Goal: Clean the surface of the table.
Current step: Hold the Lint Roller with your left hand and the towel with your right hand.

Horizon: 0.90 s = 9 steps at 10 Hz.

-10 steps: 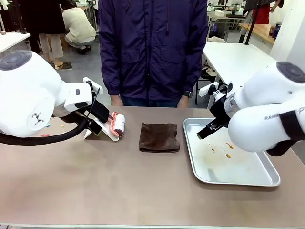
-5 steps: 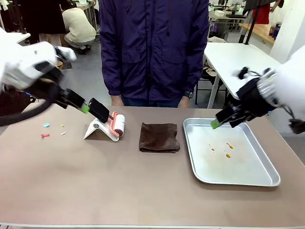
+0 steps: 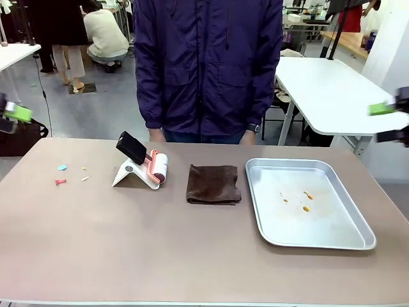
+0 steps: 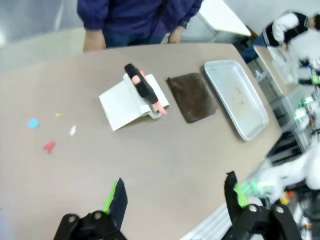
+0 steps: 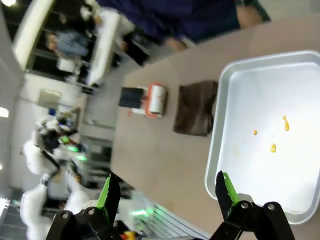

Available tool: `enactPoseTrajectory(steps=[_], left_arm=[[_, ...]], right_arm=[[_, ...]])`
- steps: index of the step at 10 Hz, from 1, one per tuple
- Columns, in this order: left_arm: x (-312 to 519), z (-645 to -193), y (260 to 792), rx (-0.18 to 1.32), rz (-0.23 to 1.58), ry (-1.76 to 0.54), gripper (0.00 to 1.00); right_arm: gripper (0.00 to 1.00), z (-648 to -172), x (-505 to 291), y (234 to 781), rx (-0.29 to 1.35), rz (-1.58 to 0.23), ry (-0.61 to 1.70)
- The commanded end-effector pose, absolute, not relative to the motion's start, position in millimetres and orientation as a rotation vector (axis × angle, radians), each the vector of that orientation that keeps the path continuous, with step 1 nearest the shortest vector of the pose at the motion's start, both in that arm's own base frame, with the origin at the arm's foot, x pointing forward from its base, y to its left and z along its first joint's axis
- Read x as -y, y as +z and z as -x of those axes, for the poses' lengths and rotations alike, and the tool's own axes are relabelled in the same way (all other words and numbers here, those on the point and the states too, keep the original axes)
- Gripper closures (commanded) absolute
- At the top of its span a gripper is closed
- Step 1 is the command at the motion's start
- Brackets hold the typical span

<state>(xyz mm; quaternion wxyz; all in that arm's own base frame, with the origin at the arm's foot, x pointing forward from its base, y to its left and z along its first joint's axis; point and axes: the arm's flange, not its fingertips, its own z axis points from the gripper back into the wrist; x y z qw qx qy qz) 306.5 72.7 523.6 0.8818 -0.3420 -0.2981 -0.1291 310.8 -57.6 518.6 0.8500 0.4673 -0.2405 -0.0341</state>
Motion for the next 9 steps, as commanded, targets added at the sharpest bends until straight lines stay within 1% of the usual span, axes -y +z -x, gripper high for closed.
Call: enactPoseTrajectory(steps=[1,2,3,4,5,6,7,8,9], left_arm=[[-85,-273,458,0.659,0.851,-0.17,0.0],[-93,-278,446,0.666,0.916,-0.108,0.0],[-86,-284,436,0.686,0.978,-0.065,0.0],[-63,-292,430,0.674,1.002,-0.025,0.0],[-54,-294,425,0.698,1.047,0.003,0.0],[-41,-299,425,0.687,1.022,0.061,0.0],[-35,-302,426,0.673,0.984,0.077,0.0],[-101,-340,463,0.652,1.044,0.039,0.0],[-101,-340,463,0.652,1.044,0.039,0.0]], right_arm=[[0.0,-278,98,464,0.547,-1.176,-0.182],[0.0,-280,123,452,0.541,-1.242,-0.267],[0.0,-279,135,441,0.549,-1.296,-0.301],[0.0,-279,138,434,0.553,-1.327,-0.325],[0.0,-281,140,428,0.554,-1.338,-0.342],[0.0,-284,143,424,0.567,-1.316,-0.38],[0.0,-288,169,446,0.546,-1.327,-0.365],[0.0,-288,169,446,0.546,-1.327,-0.365],[0.0,-288,169,446,0.546,-1.327,-0.365]])
